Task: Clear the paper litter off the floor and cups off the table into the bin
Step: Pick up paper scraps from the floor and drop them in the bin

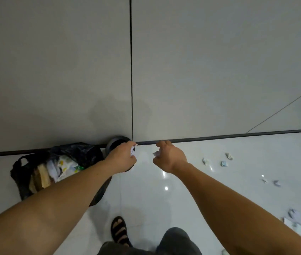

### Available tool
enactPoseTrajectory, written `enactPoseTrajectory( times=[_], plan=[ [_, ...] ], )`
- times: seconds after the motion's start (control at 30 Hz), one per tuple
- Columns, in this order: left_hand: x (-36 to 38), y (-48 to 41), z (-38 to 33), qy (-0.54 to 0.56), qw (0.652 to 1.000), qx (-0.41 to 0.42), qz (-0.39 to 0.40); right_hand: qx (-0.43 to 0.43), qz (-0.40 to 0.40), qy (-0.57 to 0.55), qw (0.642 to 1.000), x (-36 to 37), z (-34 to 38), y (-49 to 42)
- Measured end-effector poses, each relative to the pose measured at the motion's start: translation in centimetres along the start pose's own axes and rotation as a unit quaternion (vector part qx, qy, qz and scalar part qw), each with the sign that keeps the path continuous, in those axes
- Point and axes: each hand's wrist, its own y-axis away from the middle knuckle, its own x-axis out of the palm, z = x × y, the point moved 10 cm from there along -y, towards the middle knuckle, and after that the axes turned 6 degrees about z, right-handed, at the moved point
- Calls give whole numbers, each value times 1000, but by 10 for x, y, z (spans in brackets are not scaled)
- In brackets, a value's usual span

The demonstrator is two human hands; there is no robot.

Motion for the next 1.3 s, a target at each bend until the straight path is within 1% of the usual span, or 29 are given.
enactPoseTrajectory(
  times=[0.13,0.3,0.37,0.47,0.63,0.83,0.9,0.97,1.07,1.13,1.2,1.3],
  plan=[
    [-31,-32,24,3,1000,-25,-17,-25,26,0,999,9,23,-56],
    [-47,-78,61,35,996,-80,-24,-53,77,-26,995,21,29,-135],
    [-51,-102,74,53,994,-95,-27,-57,86,-38,994,27,28,-169],
    [-47,-140,97,77,990,-115,-17,-45,98,-52,993,41,27,-215],
    [-31,-201,150,94,985,-144,20,-18,130,-70,989,88,27,-274],
    [-2,-266,224,76,982,-154,79,52,156,-117,979,164,23,-334],
    [7,-276,241,92,979,-145,107,68,161,-135,975,182,24,-345],
    [8,-281,253,96,980,-133,115,79,155,-163,971,190,28,-350],
    [-1,-277,266,63,984,-128,108,108,129,-195,966,191,25,-343],
    [-7,-269,270,37,982,-134,126,135,126,-202,962,189,18,-327],
    [-13,-257,264,9,979,-129,158,168,123,-208,956,184,8,-303],
    [-25,-246,233,-16,975,-103,196,213,110,-212,948,165,-5,-265]
  ],
)
